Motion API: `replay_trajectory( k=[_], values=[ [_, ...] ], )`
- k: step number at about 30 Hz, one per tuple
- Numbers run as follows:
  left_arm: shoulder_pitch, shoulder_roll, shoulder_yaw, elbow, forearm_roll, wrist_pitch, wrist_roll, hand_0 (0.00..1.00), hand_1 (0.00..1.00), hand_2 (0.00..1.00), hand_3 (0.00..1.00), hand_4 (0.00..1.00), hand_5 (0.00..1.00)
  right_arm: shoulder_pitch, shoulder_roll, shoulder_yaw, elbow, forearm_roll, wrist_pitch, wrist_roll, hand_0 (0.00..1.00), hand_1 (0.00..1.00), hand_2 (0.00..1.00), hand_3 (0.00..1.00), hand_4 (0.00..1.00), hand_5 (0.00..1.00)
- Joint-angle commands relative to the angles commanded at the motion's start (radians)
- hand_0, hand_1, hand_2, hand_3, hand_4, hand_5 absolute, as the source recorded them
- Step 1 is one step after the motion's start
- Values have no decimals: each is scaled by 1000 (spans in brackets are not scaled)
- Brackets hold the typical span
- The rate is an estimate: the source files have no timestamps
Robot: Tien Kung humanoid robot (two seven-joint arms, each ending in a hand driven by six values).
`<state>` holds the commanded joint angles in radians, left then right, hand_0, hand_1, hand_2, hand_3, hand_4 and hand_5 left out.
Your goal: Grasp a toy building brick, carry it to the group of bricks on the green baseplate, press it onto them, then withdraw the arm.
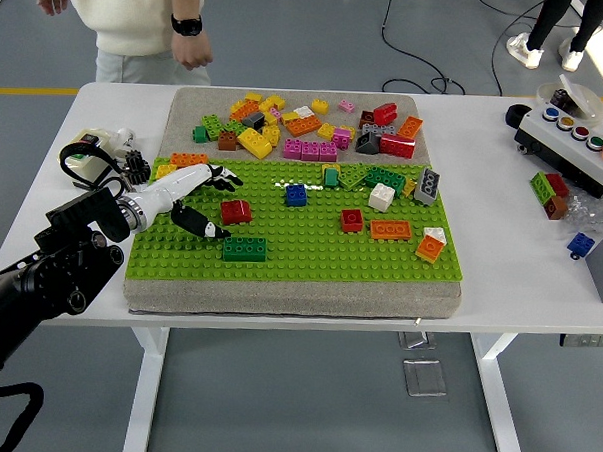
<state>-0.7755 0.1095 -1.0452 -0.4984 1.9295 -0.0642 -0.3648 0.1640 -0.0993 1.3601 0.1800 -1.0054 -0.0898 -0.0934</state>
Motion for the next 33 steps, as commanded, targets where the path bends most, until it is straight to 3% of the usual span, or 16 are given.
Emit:
replay_trajectory(
  k=[3,4,9,10,33],
  values=[
    [0,-1,3,5,-7,7,-2,760,738,715,755,998,101,0,0,0,0,0,0,1,754,674,720,639,909,502],
    [0,-1,3,6,-9,9,-3,733,717,651,654,948,86,0,0,0,0,0,0,0,754,674,721,639,909,502],
    [0,-1,5,9,-20,13,-3,733,717,651,654,948,86,-2,0,-1,0,-1,1,0,754,674,721,639,909,502],
    [0,-1,6,11,-24,13,-3,721,702,614,580,873,91,-1,0,-2,0,-1,1,0,754,674,721,638,909,503],
    [-9,-10,25,42,-69,26,10,668,647,596,553,822,92,1,0,-6,0,-1,3,0,754,675,721,638,909,502]
  ],
)
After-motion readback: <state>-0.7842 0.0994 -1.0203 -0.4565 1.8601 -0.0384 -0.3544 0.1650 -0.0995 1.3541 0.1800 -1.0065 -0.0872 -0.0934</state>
